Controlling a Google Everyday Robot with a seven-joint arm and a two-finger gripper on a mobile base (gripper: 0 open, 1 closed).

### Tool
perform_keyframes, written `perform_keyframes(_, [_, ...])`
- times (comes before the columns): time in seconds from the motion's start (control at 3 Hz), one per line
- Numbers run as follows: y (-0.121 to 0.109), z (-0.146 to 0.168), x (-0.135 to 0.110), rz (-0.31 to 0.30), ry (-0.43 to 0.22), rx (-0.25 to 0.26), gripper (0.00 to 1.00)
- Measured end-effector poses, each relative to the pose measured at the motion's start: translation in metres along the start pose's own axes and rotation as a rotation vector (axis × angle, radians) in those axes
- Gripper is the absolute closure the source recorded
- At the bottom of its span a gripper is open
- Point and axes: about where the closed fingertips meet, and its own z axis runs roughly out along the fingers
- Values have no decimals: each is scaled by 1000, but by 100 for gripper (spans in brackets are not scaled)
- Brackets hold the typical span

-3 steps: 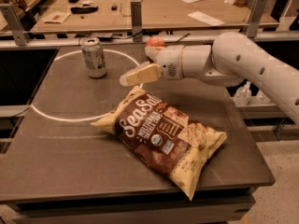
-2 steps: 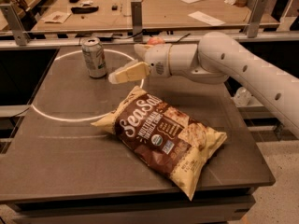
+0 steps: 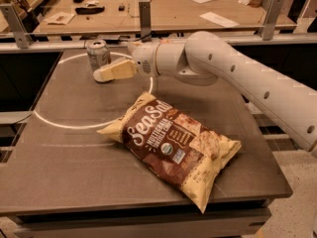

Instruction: Pick 7up can

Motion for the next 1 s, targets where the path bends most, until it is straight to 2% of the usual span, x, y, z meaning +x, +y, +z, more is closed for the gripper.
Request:
perform_keyframes(0.33, [0, 20, -3, 6, -25, 46, 0])
perform_keyframes(0.67, [4, 37, -6, -5, -70, 30, 0])
perform_keyframes(1.0, [0, 50, 1, -8, -78, -9, 0])
